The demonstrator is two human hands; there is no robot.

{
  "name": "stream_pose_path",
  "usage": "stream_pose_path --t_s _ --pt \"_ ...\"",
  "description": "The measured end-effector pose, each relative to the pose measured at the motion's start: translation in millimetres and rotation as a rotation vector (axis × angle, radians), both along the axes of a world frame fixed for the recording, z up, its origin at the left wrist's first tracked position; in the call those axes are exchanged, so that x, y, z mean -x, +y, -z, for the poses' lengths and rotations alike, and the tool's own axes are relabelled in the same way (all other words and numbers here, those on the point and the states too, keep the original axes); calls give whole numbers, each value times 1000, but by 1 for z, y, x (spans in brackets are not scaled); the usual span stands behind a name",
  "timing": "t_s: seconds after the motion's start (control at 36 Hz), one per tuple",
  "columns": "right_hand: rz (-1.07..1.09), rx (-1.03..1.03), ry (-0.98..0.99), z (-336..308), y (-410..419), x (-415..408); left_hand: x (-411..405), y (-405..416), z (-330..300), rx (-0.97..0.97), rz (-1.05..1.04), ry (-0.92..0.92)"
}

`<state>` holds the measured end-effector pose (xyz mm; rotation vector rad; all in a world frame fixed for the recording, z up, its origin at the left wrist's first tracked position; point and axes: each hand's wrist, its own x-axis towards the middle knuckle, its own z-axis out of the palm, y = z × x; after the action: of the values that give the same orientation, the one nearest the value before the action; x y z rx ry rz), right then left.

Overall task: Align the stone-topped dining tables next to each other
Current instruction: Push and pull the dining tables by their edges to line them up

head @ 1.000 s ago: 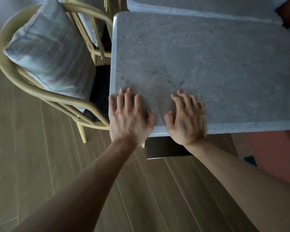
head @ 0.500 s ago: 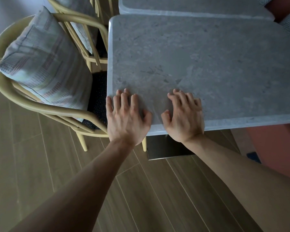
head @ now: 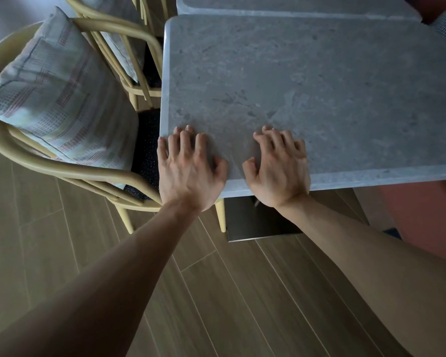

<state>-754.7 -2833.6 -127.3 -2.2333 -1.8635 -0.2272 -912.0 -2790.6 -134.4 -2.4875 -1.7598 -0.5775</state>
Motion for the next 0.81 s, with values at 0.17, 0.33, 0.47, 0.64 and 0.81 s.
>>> stream_pose_path --t_s 0.17,0.33,0.47,0.64,0.81 --pt "-2 16 -15 1 -1 -1 0 0 2 11 7 12" --pt "-8 -8 3 2 -2 -1 1 -1 1 -2 10 4" --pt "-13 -21 15 2 -2 -1 2 0 2 4 11 26" --pt "-12 119 41 -10 -7 -3 3 -2 -11 110 60 121" --pt "-158 444 444 -78 -12 -45 2 25 -84 603 150 171"
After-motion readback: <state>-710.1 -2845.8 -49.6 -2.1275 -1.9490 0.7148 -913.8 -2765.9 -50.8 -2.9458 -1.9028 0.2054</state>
